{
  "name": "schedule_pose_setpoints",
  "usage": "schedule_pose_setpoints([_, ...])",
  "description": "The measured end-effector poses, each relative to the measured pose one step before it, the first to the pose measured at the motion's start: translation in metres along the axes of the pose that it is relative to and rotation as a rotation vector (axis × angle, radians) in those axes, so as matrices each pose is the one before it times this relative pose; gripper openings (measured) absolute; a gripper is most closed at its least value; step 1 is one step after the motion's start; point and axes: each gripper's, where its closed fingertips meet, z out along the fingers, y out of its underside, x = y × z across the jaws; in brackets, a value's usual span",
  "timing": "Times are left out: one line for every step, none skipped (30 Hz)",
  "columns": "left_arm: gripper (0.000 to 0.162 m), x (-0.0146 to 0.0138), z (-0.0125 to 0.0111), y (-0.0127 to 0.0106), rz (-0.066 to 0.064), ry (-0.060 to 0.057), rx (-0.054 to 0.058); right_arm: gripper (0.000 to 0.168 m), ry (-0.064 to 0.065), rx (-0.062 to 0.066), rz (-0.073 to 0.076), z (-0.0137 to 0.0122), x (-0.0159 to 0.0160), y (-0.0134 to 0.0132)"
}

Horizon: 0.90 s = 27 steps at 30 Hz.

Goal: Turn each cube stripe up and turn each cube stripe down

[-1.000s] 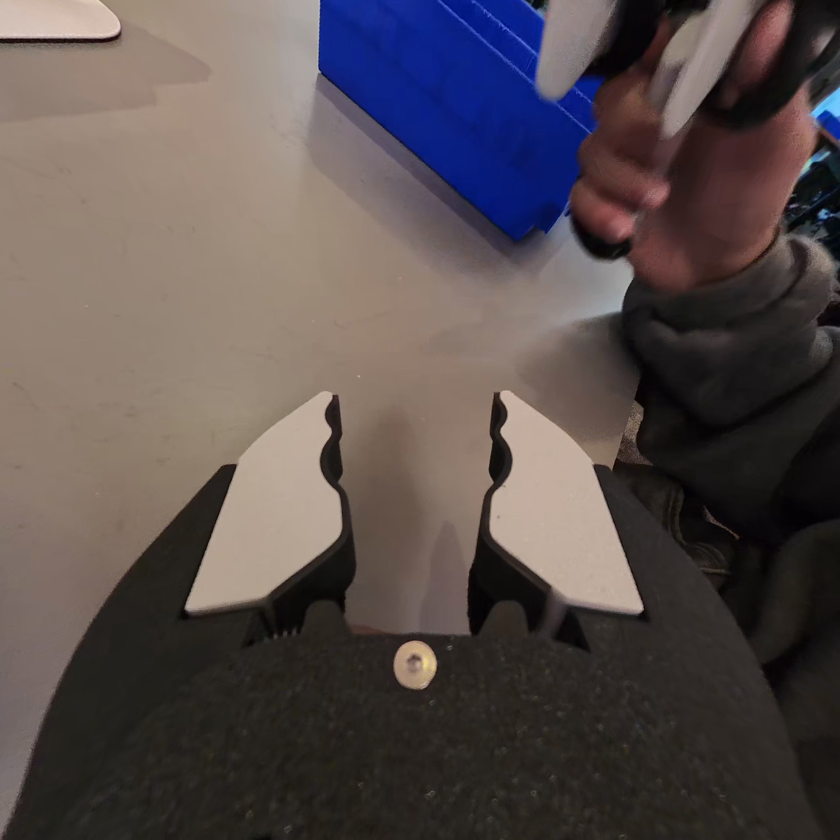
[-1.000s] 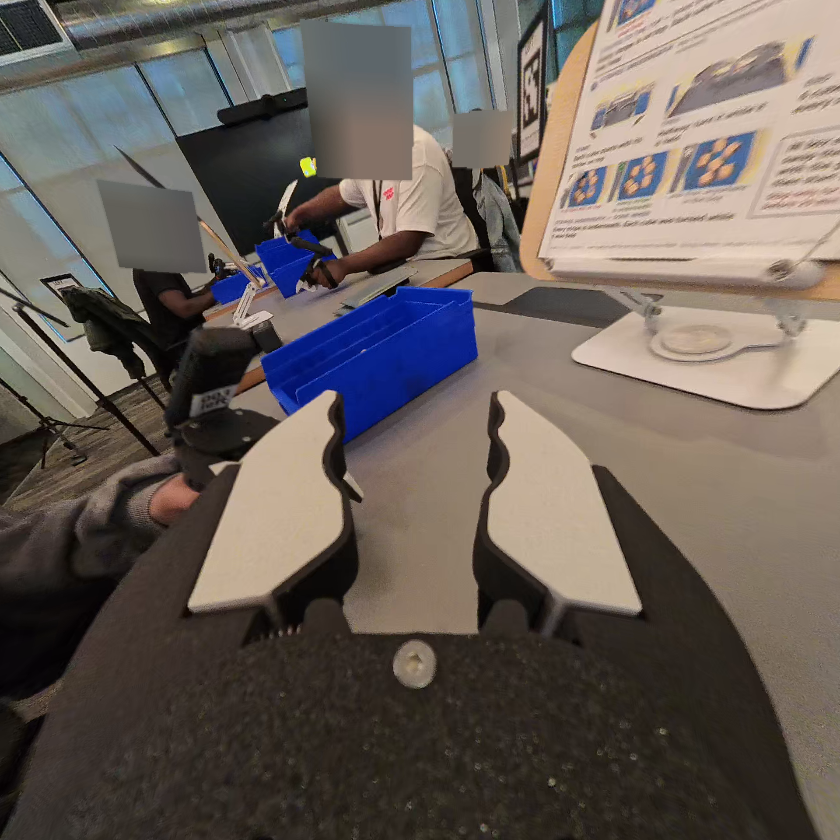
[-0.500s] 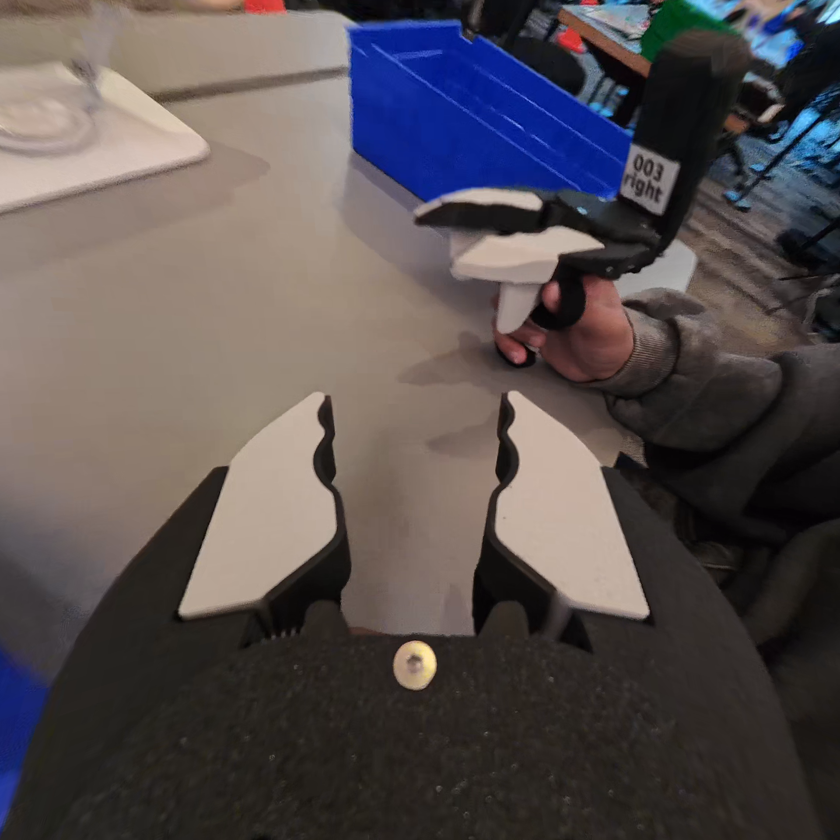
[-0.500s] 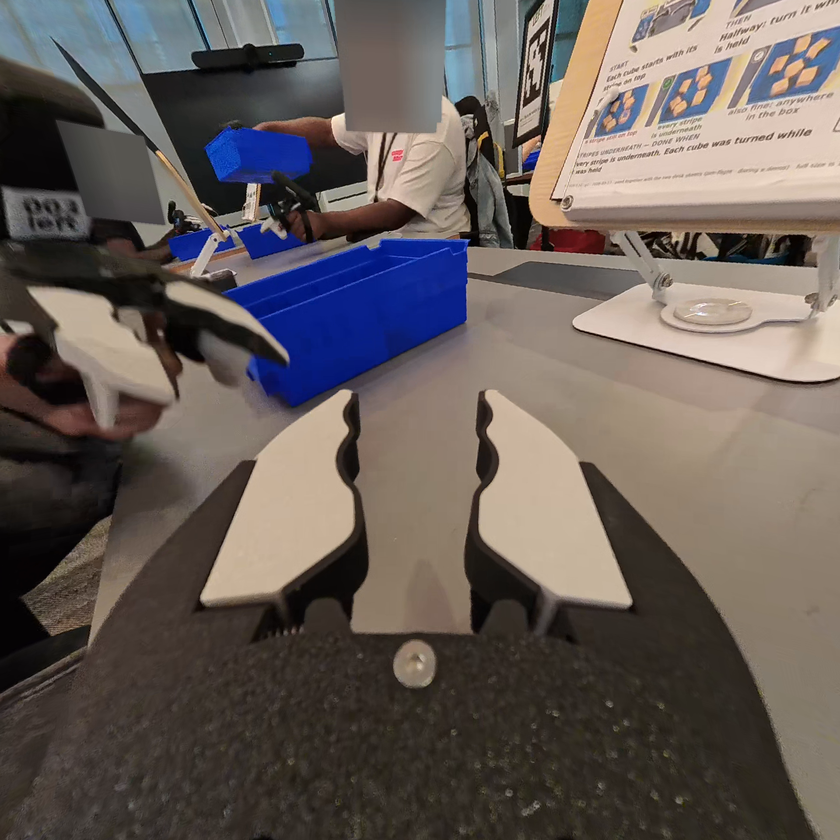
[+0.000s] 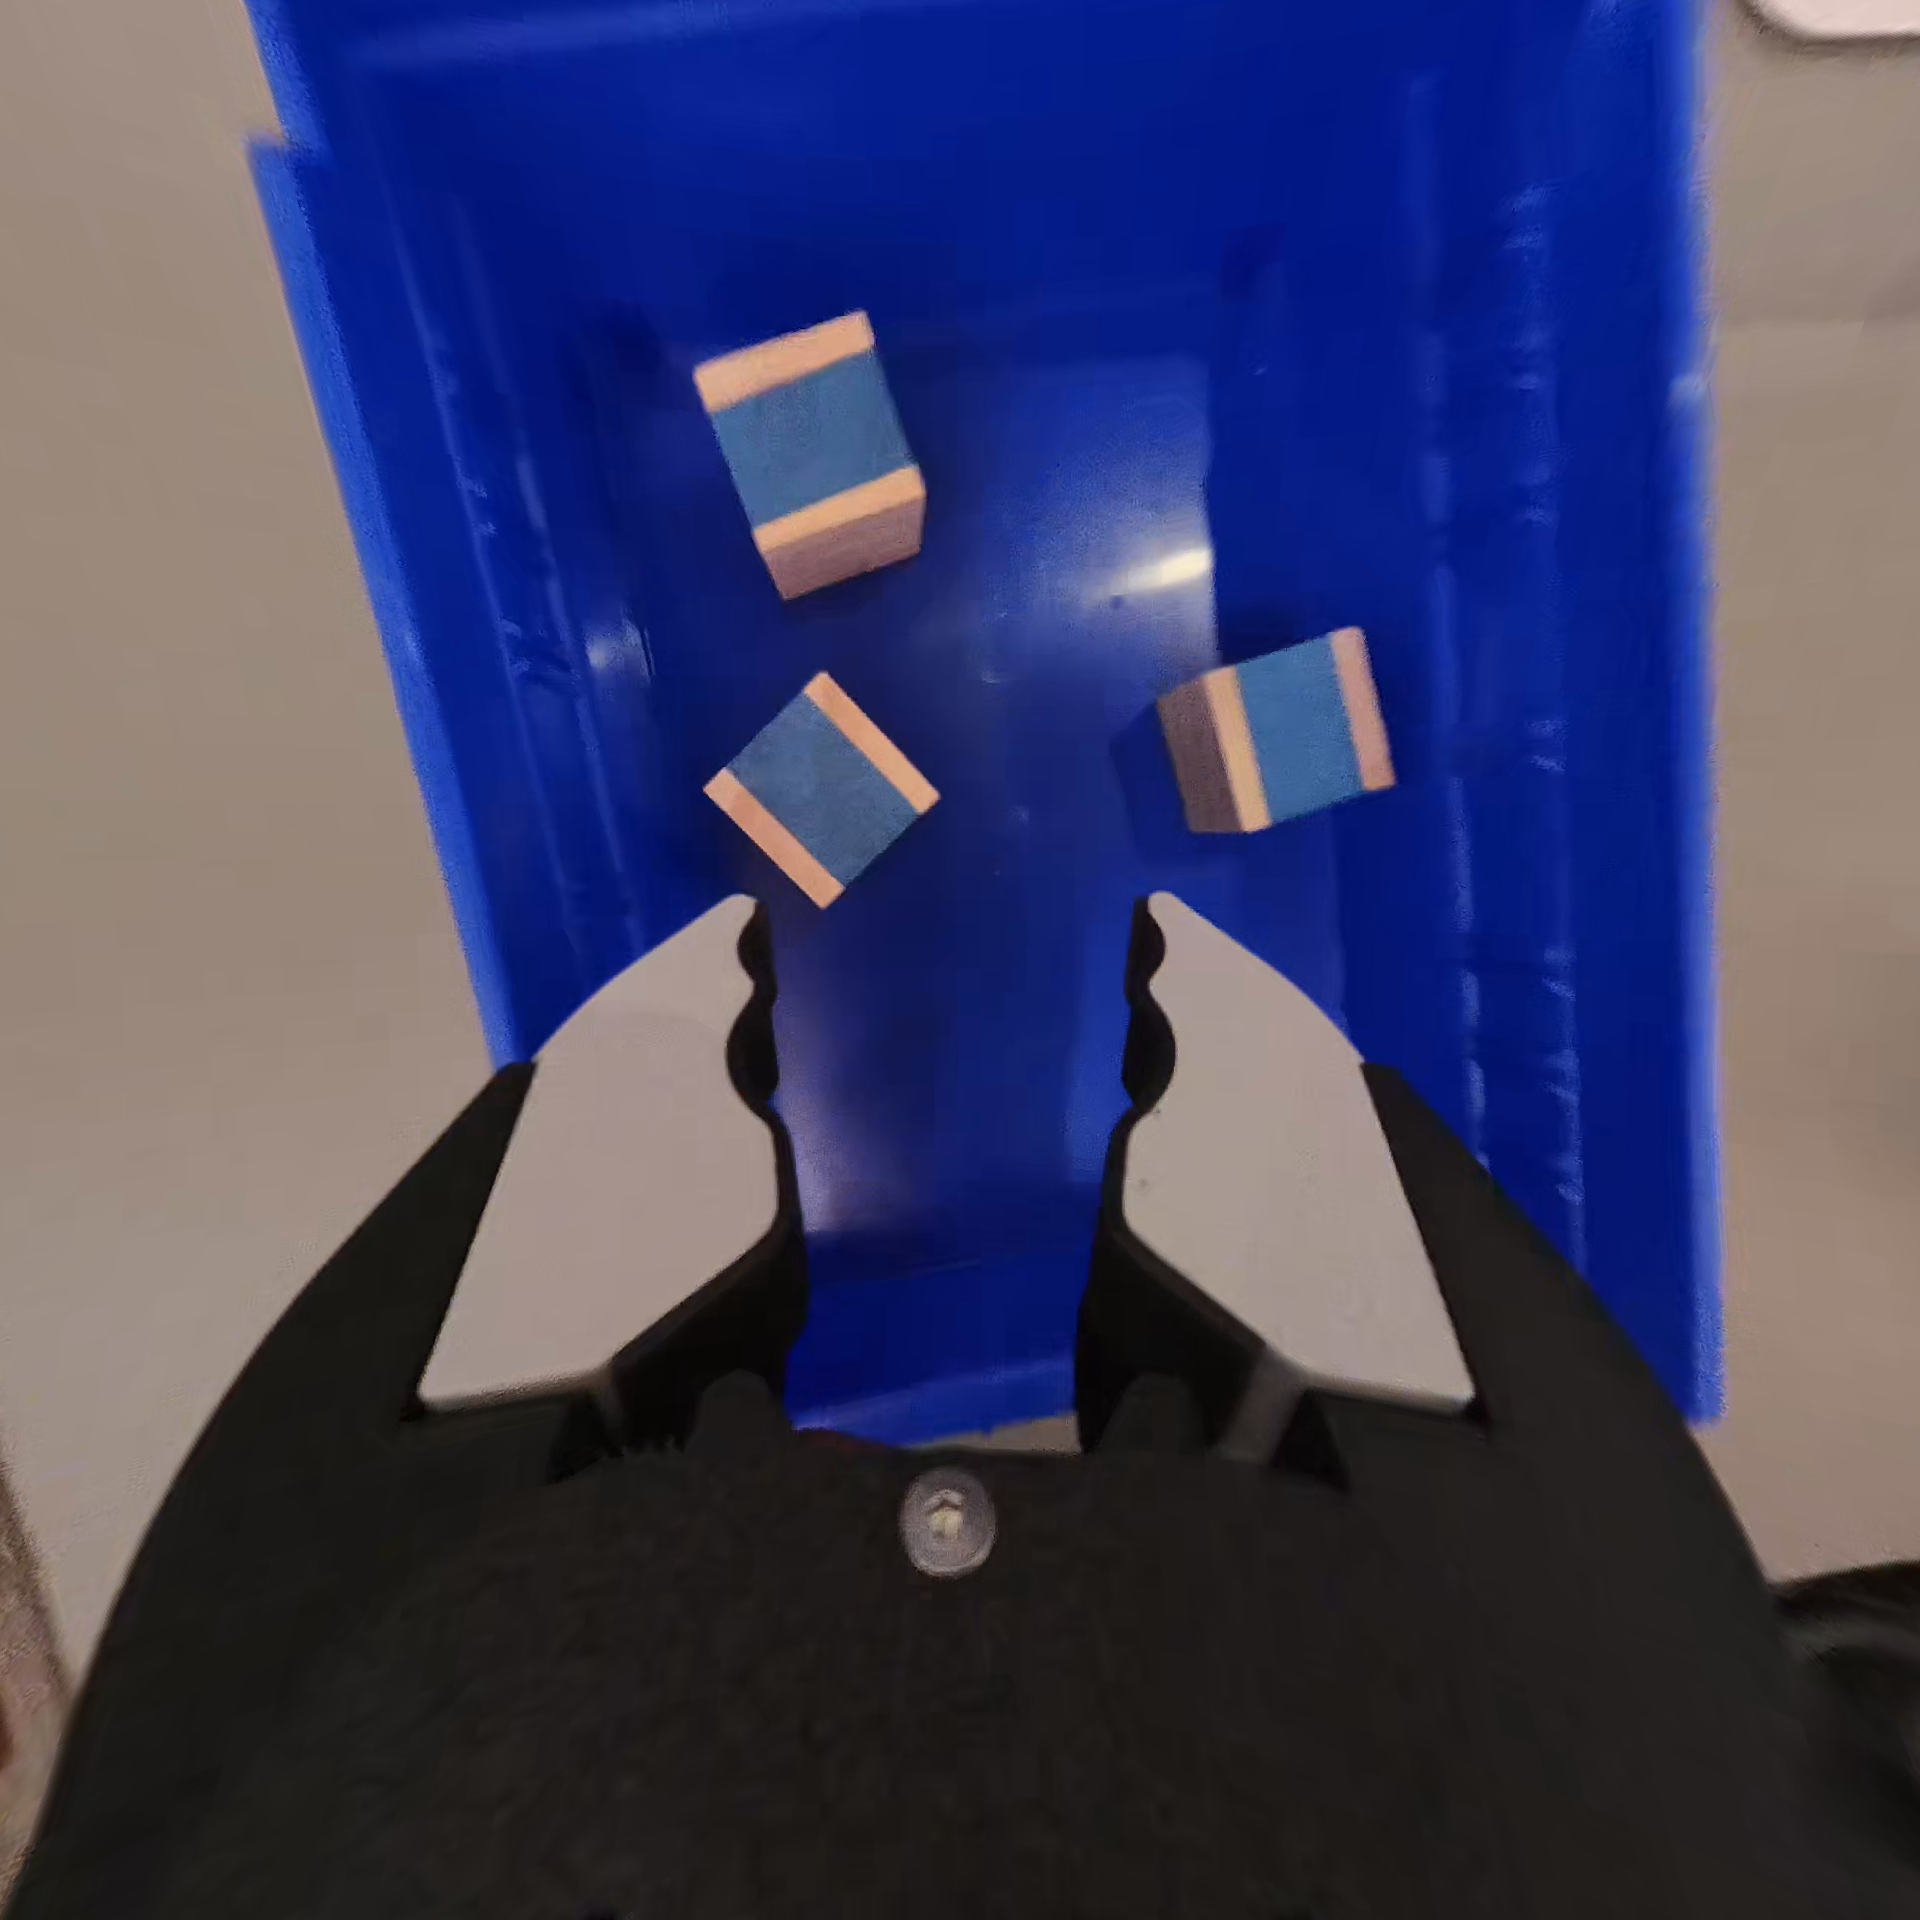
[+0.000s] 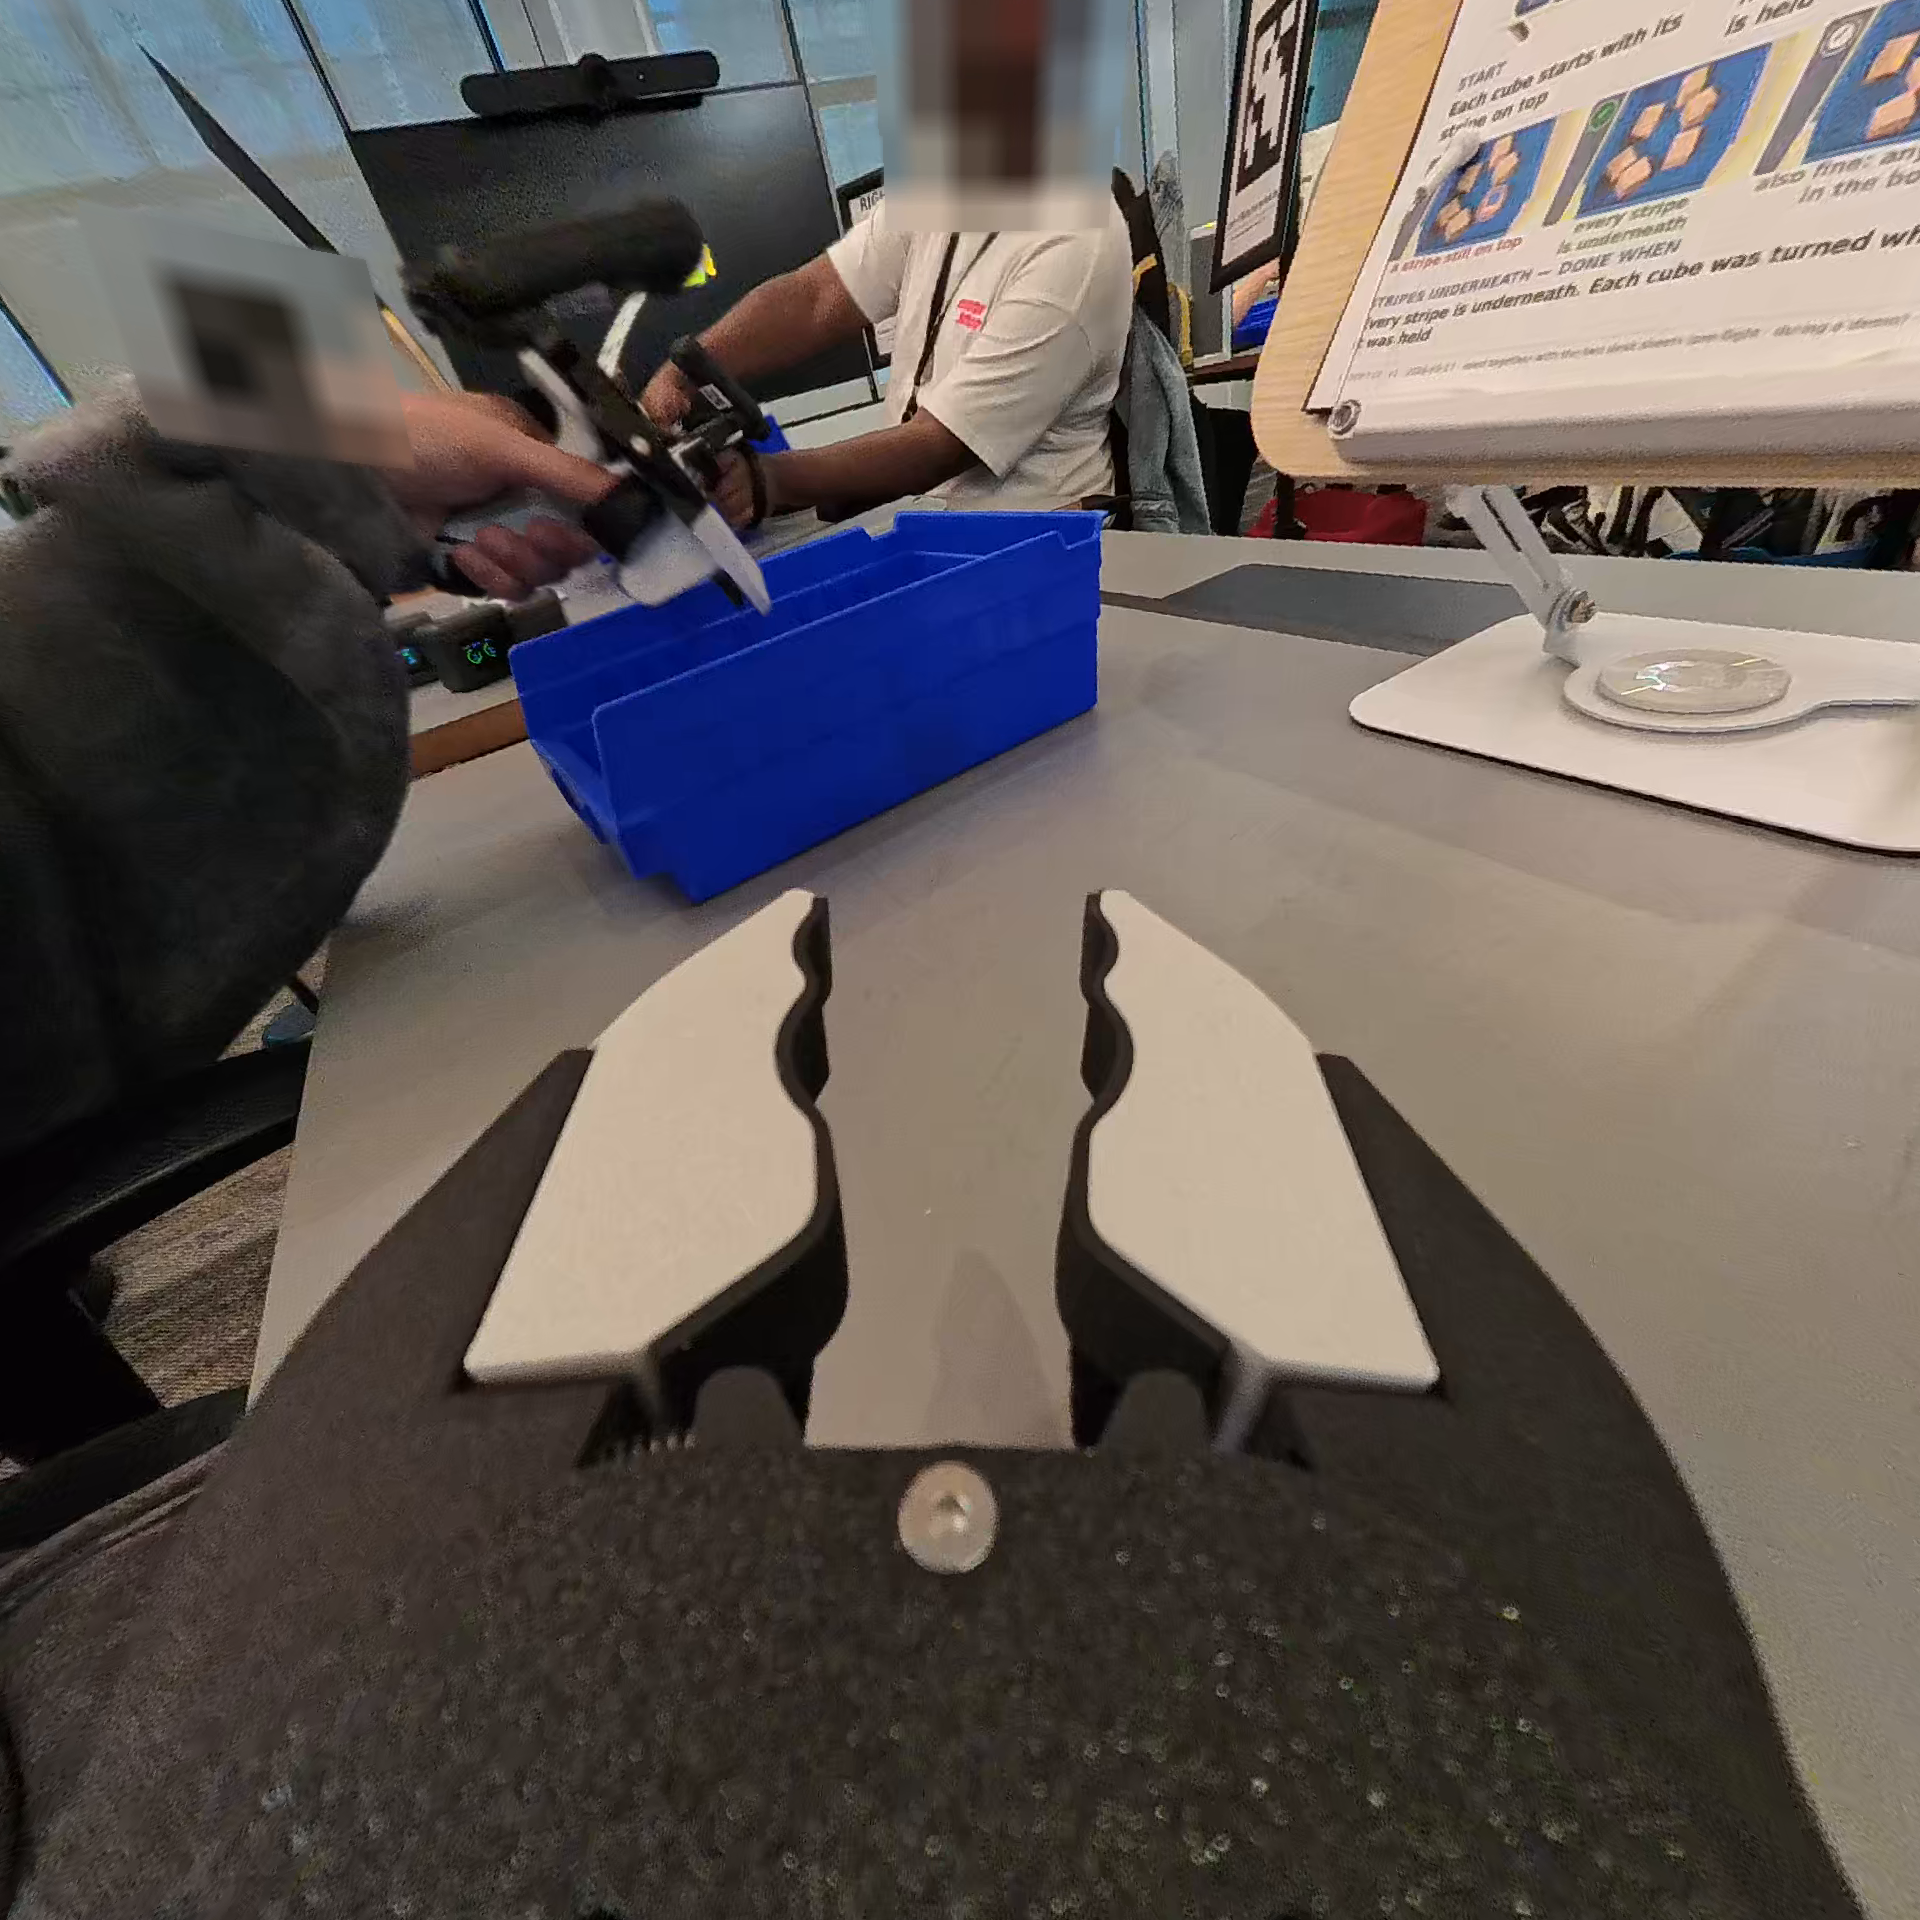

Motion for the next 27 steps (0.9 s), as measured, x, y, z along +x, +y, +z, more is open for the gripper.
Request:
schedule_pose_setpoints([0.064,-0.00410,0.01235,0.00195,-0.0397,0.0003,-0.0270,0.046,-0.0007,-0.0008,-0.0010,0.00002,-0.00041,0.00029])
schedule_pose_setpoints([0.064,-0.00369,0.01028,0.00109,-0.0380,-0.0037,-0.0192,0.046,-0.0010,-0.0017,0.0018,0.00009,-0.00009,0.00048])
schedule_pose_setpoints([0.064,-0.00263,0.00822,-0.00065,-0.0352,-0.0030,-0.0047,0.046,-0.0016,-0.0019,0.0044,0.00028,0.00013,0.00049])
schedule_pose_setpoints([0.064,-0.00188,0.00630,-0.00093,-0.0308,-0.0029,-0.0015,0.046,-0.0014,-0.0013,0.0060,0.00027,0.00030,0.00035])
schedule_pose_setpoints([0.065,-0.00380,0.00487,-0.00126,-0.0258,-0.0167,0.0008,0.046,-0.0014,-0.0011,0.0077,0.00041,0.00039,0.00047])
schedule_pose_setpoints([0.066,-0.00479,0.00362,-0.00248,-0.0339,-0.0248,0.0085,0.046,-0.0022,-0.0011,0.0081,0.00032,0.00029,0.00035])
schedule_pose_setpoints([0.065,-0.00238,0.00223,-0.00275,-0.0325,-0.0167,0.0090,0.045,-0.0027,-0.0017,0.0086,0.00048,0.00032,0.00048])
schedule_pose_setpoints([0.065,-0.00006,0.00128,-0.00260,-0.0262,-0.0112,0.0063,0.045,-0.0023,-0.0027,0.0100,0.00049,0.00025,0.00070])
schedule_pose_setpoints([0.064,-0.00041,0.00063,-0.00242,-0.0231,-0.0201,0.0044,0.045,-0.0036,-0.0031,0.0095,0.00046,0.00012,0.00074])
schedule_pose_setpoints([0.064,-0.00129,0.00102,-0.00225,-0.0189,-0.0294,0.0038,0.045,-0.0041,-0.0050,0.0089,0.00061,-0.00017,0.00113])
schedule_pose_setpoints([0.063,-0.00155,0.00245,-0.00106,-0.0130,-0.0339,-0.0032,0.045,-0.0038,-0.0073,0.0083,0.00038,-0.00018,0.00134])
schedule_pose_setpoints([0.061,-0.00149,0.00398,0.00145,-0.0079,-0.0330,-0.0178,0.045,-0.0063,-0.0051,0.0066,0.00020,-0.00089,0.00112])
schedule_pose_setpoints([0.060,-0.00169,0.00471,0.00303,-0.0018,-0.0349,-0.0234,0.045,-0.0073,-0.0022,0.0048,0.00004,-0.00128,0.00069])
schedule_pose_setpoints([0.053,-0.00247,0.00477,0.00331,0.0065,-0.0410,-0.0189,0.045,-0.0057,-0.0018,0.0018,-0.00021,-0.00131,0.00058])
schedule_pose_setpoints([0.050,-0.00088,0.00417,0.00260,0.0009,-0.0248,-0.0087,0.045,-0.0036,-0.0042,-0.0012,-0.00004,-0.00104,0.00094])
schedule_pose_setpoints([0.050,-0.00083,0.00184,0.00094,-0.0071,-0.0179,0.0010,0.045,-0.0008,-0.0045,-0.0022,-0.00012,-0.00074,0.00081])
schedule_pose_setpoints([0.049,0.00009,-0.00054,-0.00001,-0.0026,-0.0087,0.0031,0.044,-0.0002,-0.0006,-0.0046,-0.00028,-0.00066,0.00008])
schedule_pose_setpoints([0.048,0.00109,-0.00082,0.00132,0.0117,-0.0027,-0.0076,0.044,-0.0003,0.0005,-0.0050,-0.00023,-0.00051,-0.00011])
schedule_pose_setpoints([0.048,0.00202,-0.00067,0.00185,0.0176,0.0013,-0.0075,0.044,-0.0011,-0.0011,-0.0030,0.00004,-0.00051,0.00010])
schedule_pose_setpoints([0.048,0.00193,-0.00148,0.00102,0.0162,0.0027,0.0000,0.044,-0.0019,-0.0024,-0.0011,0.00020,-0.00050,0.00038])
schedule_pose_setpoints([0.048,0.00256,-0.00300,-0.00016,0.0088,0.0105,0.0100,0.044,-0.0022,-0.0018,-0.0008,0.00021,-0.00044,0.00027])
schedule_pose_setpoints([0.048,0.00356,-0.00522,-0.00166,0.0050,0.0189,0.0215,0.044,-0.0010,-0.0018,-0.0009,0.00027,-0.00019,0.00023])
schedule_pose_setpoints([0.048,0.00579,-0.00770,-0.00249,0.0136,0.0299,0.0286,0.044,0.0003,-0.0006,-0.0014,0.00019,-0.00008,-0.00009])
schedule_pose_setpoints([0.048,0.00708,-0.00969,-0.00292,0.0153,0.0355,0.0324,0.044,0.0006,0.0011,-0.0010,0.00004,0.00025,-0.00028])
schedule_pose_setpoints([0.048,0.00919,-0.01175,-0.00377,0.0157,0.0483,0.0384,0.044,0.0008,0.0018,0.0009,-0.00012,0.00039,-0.00041])
schedule_pose_setpoints([0.048,0.01263,-0.01339,-0.00436,0.0171,0.0674,0.0451,0.044,0.0014,0.0031,0.0019,-0.00028,0.00057,-0.00050])
schedule_pose_setpoints([0.048,0.01420,-0.01427,-0.00429,0.0109,0.0736,0.0454,0.044,0.0022,0.0032,0.0034,-0.00035,0.00102,-0.00044])
